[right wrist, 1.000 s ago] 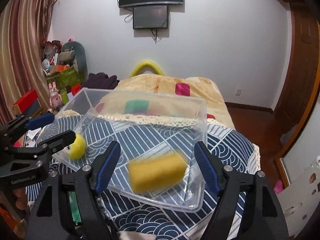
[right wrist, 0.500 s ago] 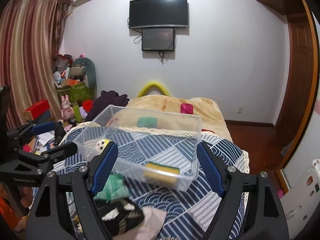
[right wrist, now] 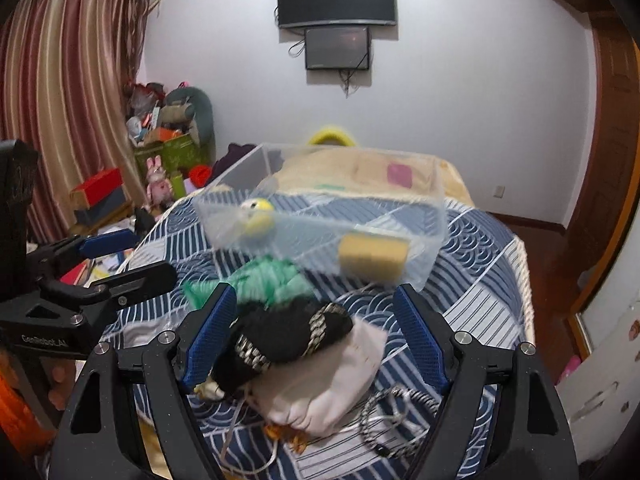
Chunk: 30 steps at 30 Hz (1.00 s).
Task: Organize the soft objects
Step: 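Grasp the green glove with the left tool while the right tool grasps the black cap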
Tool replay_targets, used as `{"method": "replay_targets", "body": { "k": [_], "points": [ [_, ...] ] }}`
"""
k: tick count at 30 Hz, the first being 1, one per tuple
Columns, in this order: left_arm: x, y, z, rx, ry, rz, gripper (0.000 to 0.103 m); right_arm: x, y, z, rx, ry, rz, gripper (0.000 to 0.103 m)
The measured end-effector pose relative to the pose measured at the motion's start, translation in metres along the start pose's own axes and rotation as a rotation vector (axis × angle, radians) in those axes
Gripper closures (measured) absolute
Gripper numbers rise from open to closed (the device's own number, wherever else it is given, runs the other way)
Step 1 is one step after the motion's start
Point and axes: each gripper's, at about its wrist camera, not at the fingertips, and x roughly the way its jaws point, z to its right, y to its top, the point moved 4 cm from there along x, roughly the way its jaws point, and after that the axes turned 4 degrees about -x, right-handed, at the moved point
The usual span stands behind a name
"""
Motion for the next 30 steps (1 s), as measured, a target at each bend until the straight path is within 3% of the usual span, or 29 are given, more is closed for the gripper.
{"method": "replay_targets", "body": {
  "k": [2, 5, 8, 13, 21, 28, 30],
  "points": [
    [0.003, -0.002, 0.001, 0.006, 0.005, -0.003, 0.004, 0.002, -0.007, -0.002, -0.004, 0.023, -0.01, 0.046],
    [0.013, -0.005, 0.003, 0.001, -0.006, -0.029, 0.02, 0.008, -0.014, -0.002, 0.009, 0.058, -0.039, 0.052],
    [0.027, -0.006, 0.004, -0.007, -0.022, -0.059, 0.024, 0.01, -0.021, -0.001, 0.031, 0.087, -0.051, 0.057],
    [0.051, -0.006, 0.007, 0.008, -0.033, -0.104, 0.027, 0.009, -0.023, 0.002, 0.041, 0.092, -0.037, 0.078],
    [0.073, -0.009, 0.008, 0.011, -0.052, -0.144, 0.029, -0.001, -0.017, 0.01, 0.072, 0.049, 0.018, 0.085],
    [0.078, -0.017, 0.009, 0.03, -0.093, -0.17, 0.071, -0.014, -0.004, 0.017, 0.083, 0.005, 0.068, 0.086],
    [0.074, -0.017, 0.01, 0.033, -0.099, -0.16, 0.078, -0.016, -0.001, 0.019, 0.088, 0.001, 0.075, 0.086]
  ]
}}
